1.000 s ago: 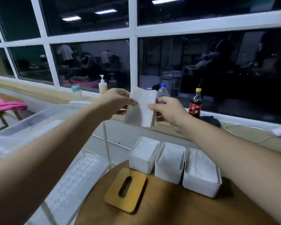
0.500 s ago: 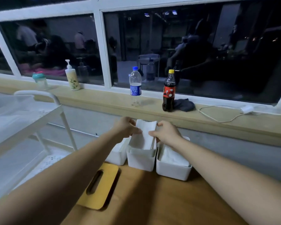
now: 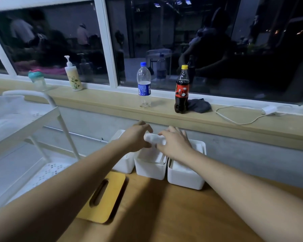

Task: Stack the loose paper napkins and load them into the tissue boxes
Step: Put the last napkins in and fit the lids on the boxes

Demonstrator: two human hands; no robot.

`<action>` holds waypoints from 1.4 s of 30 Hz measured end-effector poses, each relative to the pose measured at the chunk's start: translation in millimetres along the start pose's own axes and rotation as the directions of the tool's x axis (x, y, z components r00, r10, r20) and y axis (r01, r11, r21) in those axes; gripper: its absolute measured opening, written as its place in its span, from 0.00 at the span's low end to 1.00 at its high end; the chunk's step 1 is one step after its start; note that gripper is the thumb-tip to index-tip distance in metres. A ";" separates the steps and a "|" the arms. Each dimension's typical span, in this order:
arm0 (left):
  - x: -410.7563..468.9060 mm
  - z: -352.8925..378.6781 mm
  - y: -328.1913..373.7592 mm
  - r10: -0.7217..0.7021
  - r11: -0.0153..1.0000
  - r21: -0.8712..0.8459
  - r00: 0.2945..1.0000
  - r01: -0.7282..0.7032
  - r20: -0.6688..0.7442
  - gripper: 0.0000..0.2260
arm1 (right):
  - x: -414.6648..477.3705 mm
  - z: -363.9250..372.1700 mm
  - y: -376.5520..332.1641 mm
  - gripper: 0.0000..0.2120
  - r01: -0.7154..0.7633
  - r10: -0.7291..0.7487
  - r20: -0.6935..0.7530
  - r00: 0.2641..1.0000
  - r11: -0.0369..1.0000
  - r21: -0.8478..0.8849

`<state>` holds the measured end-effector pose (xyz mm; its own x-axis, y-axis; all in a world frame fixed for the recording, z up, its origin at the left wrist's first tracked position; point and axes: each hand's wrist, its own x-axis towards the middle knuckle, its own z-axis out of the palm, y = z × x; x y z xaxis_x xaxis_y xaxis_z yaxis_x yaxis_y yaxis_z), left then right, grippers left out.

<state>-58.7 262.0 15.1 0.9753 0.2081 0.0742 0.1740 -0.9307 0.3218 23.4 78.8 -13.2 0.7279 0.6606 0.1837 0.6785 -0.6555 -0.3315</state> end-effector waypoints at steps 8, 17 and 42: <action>-4.6 6.2 -1.1 -0.042 0.969 0.242 0.927 -0.054 0.373 0.31 | -3.3 5.4 -1.1 0.20 0.153 -0.045 0.379 0.924 0.953 -0.260; -11.8 7.2 17.0 -0.023 0.917 0.364 0.893 -0.161 0.450 0.32 | 1.8 5.0 -18.9 0.37 0.210 0.034 0.515 0.856 0.889 -0.407; -191.4 -278.9 -109.3 -0.284 0.959 -0.064 0.918 0.278 -0.275 0.04 | 9.3 -112.9 -272.6 0.07 0.382 -0.381 -0.076 0.922 0.855 0.350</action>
<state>-302.4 407.9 229.0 0.8088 0.5386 0.2363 0.4289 -0.8150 0.3897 -143.6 222.3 183.4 0.4202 0.8304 0.3658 0.8240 -0.1803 -0.5372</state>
